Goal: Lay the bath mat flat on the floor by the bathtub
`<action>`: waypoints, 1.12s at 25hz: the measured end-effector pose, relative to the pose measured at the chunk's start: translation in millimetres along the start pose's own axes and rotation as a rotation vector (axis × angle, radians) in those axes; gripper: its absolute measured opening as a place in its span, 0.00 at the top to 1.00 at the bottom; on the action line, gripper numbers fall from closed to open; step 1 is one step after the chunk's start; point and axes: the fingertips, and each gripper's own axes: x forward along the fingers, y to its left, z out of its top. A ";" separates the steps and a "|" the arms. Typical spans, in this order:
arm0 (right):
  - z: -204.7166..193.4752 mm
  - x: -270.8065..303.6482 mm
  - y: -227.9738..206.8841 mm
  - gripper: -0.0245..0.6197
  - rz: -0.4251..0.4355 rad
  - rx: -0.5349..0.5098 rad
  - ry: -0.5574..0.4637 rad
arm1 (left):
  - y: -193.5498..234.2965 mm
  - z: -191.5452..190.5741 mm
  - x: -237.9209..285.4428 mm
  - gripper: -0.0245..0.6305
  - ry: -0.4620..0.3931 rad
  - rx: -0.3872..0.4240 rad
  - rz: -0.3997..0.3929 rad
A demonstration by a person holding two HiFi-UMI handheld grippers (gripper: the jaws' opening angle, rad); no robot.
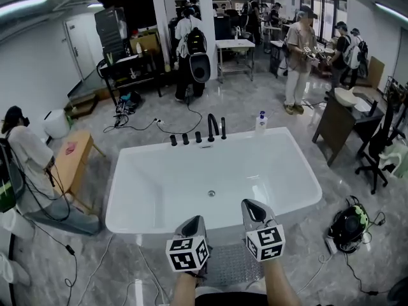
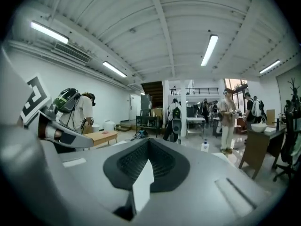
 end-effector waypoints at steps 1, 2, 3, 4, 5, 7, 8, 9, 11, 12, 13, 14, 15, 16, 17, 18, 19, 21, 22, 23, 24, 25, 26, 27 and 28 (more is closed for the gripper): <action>19.8 -1.6 0.9 0.95 0.005 -0.012 -0.034 | -5.6 19.8 -5.1 0.96 -0.040 0.015 -0.012; 37.7 -4.0 0.7 0.95 0.007 -0.028 -0.063 | -12.4 39.1 -10.2 0.96 -0.081 0.032 -0.023; 53.8 -6.8 -0.1 0.95 0.006 -0.057 -0.088 | -19.6 57.0 -15.0 0.96 -0.120 0.051 -0.031; 69.0 -9.2 -0.4 0.95 0.002 -0.102 -0.109 | -26.2 74.0 -19.4 0.96 -0.156 0.074 -0.034; 84.0 -10.8 0.7 0.95 -0.002 -0.156 -0.130 | -31.4 90.7 -23.5 0.96 -0.190 0.099 -0.034; 114.5 -12.1 5.7 0.95 -0.003 -0.228 -0.180 | -37.3 123.1 -31.0 0.96 -0.250 0.145 -0.027; 130.2 -12.7 8.3 0.95 0.001 -0.234 -0.209 | -38.7 138.6 -35.2 0.96 -0.278 0.161 -0.019; 144.9 -13.7 10.4 0.95 0.005 -0.227 -0.236 | -39.8 153.1 -40.6 0.96 -0.307 0.171 -0.009; 167.5 -16.1 10.7 0.95 0.003 -0.202 -0.269 | -43.4 176.1 -52.2 0.96 -0.362 0.183 0.010; 174.3 -17.7 9.2 0.95 -0.003 -0.189 -0.275 | -46.1 183.1 -56.8 0.96 -0.383 0.188 0.017; 177.9 -20.3 7.8 0.95 -0.010 -0.182 -0.277 | -49.0 186.1 -60.0 0.96 -0.396 0.191 0.020; 179.2 -23.9 7.6 0.95 -0.011 -0.181 -0.279 | -52.0 185.4 -62.1 0.96 -0.401 0.194 0.020; 179.4 -28.1 8.1 0.95 -0.007 -0.183 -0.282 | -55.0 182.7 -63.2 0.96 -0.402 0.194 0.014; 179.3 -31.8 8.6 0.95 -0.002 -0.182 -0.285 | -58.0 179.6 -63.5 0.96 -0.400 0.190 0.005; 179.5 -34.2 8.6 0.95 0.002 -0.182 -0.287 | -61.0 177.0 -62.9 0.96 -0.398 0.185 -0.007; 179.4 -35.5 8.7 0.95 0.004 -0.187 -0.284 | -64.3 175.0 -61.7 0.96 -0.395 0.184 -0.019; 178.5 -36.4 9.5 0.95 0.005 -0.197 -0.278 | -67.6 172.9 -60.2 0.96 -0.390 0.188 -0.030; 175.0 -37.8 12.6 0.95 0.010 -0.225 -0.269 | -74.3 168.2 -56.6 0.96 -0.378 0.203 -0.046; 173.3 -38.1 13.8 0.95 0.014 -0.231 -0.267 | -77.4 166.3 -54.8 0.96 -0.374 0.210 -0.054; 171.9 -38.0 14.4 0.95 0.019 -0.231 -0.265 | -80.0 164.8 -53.1 0.96 -0.370 0.215 -0.061; 170.5 -37.6 14.7 0.95 0.022 -0.227 -0.263 | -82.2 163.6 -51.8 0.96 -0.366 0.219 -0.067; 169.3 -37.2 14.6 0.95 0.025 -0.224 -0.260 | -84.1 162.7 -50.8 0.96 -0.364 0.221 -0.073; 168.2 -36.9 14.2 0.95 0.026 -0.222 -0.257 | -86.0 162.2 -49.9 0.96 -0.361 0.224 -0.078; 167.2 -36.6 13.2 0.95 0.025 -0.220 -0.255 | -87.9 162.0 -49.0 0.96 -0.360 0.227 -0.082; 166.4 -36.2 11.7 0.95 0.024 -0.218 -0.253 | -89.7 162.0 -47.9 0.96 -0.360 0.230 -0.086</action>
